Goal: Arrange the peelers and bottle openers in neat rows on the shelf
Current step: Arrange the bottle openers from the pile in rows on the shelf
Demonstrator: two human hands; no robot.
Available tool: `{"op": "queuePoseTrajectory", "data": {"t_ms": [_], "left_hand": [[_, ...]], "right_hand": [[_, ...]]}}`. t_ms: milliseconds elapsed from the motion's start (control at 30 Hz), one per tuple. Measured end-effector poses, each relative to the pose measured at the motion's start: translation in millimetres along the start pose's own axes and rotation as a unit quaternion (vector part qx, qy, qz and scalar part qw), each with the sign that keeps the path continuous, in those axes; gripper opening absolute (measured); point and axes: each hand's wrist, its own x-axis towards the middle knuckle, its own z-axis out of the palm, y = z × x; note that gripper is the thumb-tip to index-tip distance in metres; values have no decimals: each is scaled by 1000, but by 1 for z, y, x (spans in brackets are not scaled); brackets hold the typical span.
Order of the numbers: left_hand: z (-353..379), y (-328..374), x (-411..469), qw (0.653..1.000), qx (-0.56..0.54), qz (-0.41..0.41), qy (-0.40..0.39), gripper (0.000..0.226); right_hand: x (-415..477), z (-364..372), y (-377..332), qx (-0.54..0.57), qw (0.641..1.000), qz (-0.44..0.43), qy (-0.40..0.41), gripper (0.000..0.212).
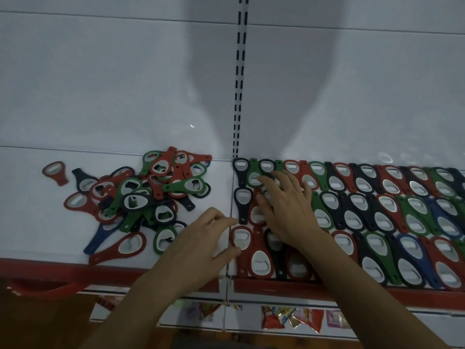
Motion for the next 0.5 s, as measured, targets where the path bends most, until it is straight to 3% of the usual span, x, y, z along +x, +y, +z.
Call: {"op": "queuePoseTrajectory", "data": {"t_ms": [133,267,367,500], "left_hand": [[-29,-30,5,991,114,30,63,64],[-38,-78,0,979,199,-36,-16,99],[-45,-113,-9,972,236,-17,9,100],[-63,-148,-14,971,236,22,27,92]], "right_hand": [[12,-6,-27,8,998,-60,-17,46],[36,8,-67,67,989,-117,-54,52],[71,29,-110,82,985,-131,-81,55],[101,69,-171,8,993,-98,-64,56]]}}
